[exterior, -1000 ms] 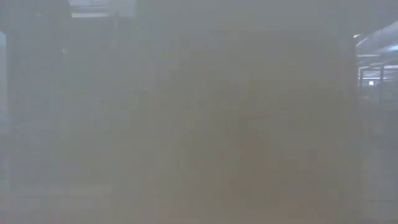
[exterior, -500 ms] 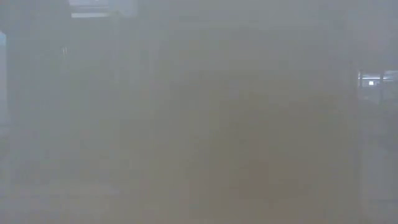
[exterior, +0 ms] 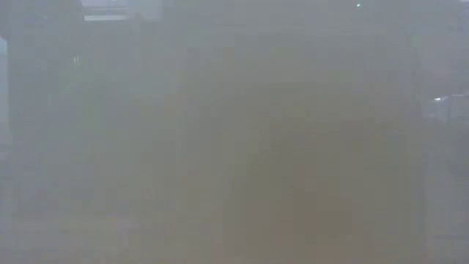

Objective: Sort blocks by size
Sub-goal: Put the small blue game piece into the black bin

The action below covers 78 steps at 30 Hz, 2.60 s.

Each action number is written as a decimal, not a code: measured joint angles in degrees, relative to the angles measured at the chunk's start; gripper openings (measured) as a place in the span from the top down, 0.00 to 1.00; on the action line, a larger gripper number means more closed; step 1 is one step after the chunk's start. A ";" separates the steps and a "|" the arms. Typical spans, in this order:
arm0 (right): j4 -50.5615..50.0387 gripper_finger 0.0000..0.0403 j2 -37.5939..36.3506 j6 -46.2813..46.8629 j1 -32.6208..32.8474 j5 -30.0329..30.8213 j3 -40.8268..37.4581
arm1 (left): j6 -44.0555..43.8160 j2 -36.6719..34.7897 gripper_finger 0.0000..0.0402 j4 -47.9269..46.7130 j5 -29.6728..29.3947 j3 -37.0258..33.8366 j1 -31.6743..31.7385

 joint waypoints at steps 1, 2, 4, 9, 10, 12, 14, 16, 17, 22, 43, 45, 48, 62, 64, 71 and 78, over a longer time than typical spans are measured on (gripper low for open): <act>0.05 0.37 0.00 1.12 -0.12 -0.26 -0.02 | 0.02 0.00 0.76 0.00 0.01 0.00 0.00; 0.10 0.37 0.00 2.08 -0.26 -0.57 -0.04 | 0.02 0.01 0.76 0.00 0.01 -0.01 -0.01; 0.27 0.37 0.00 3.37 -0.47 -1.00 -0.04 | 0.02 0.00 0.76 0.00 0.01 -0.01 0.00; 1.49 0.37 0.02 3.65 -0.75 -1.03 -0.04 | 0.02 0.00 0.76 0.00 0.01 0.01 -0.02; 1.82 0.37 0.06 3.65 -0.75 -1.05 -0.07 | 0.00 0.01 0.76 0.00 0.01 -0.01 -0.02; 2.32 0.37 0.07 3.69 -0.75 -1.26 -0.07 | 0.02 0.02 0.76 0.00 0.01 0.00 0.00; 2.68 0.37 0.09 3.92 -0.75 -1.54 -0.07 | 0.00 0.02 0.76 0.00 0.01 -0.01 -0.02; 3.13 0.37 0.11 4.92 -0.73 -1.71 -0.07 | 0.00 0.02 0.76 0.00 0.01 -0.01 0.00; 3.48 0.38 0.13 5.32 -0.71 -1.73 -0.06 | 0.01 0.00 0.76 0.00 0.01 0.01 0.00; 6.51 0.44 0.22 6.36 -0.75 -1.71 -0.04 | 0.01 0.01 0.76 0.00 0.01 0.00 0.00; -1.45 0.60 0.13 24.05 -0.66 -2.19 3.32 | 0.02 0.02 0.76 0.00 0.01 -0.01 -0.02; -5.71 0.60 0.13 26.03 -0.78 -2.16 5.84 | 0.02 0.02 0.76 0.00 0.01 -0.01 0.00; -10.85 0.60 0.13 27.58 -1.38 -1.55 9.89 | 0.01 0.00 0.76 0.00 0.01 0.00 -0.01; -19.62 0.61 0.02 22.25 -14.78 5.77 35.86 | 0.01 0.00 0.76 0.00 0.01 0.01 -0.02; -17.89 0.61 0.00 21.91 -18.43 6.11 37.71 | 0.00 0.02 0.76 0.00 0.01 0.01 0.00; -9.67 0.61 2.22 15.89 -29.62 0.55 38.54 | 0.02 0.00 0.76 0.00 0.01 0.01 0.00; -8.73 0.60 8.83 10.65 -33.32 -3.77 38.46 | 0.02 0.00 0.76 -0.01 -0.05 0.00 -0.01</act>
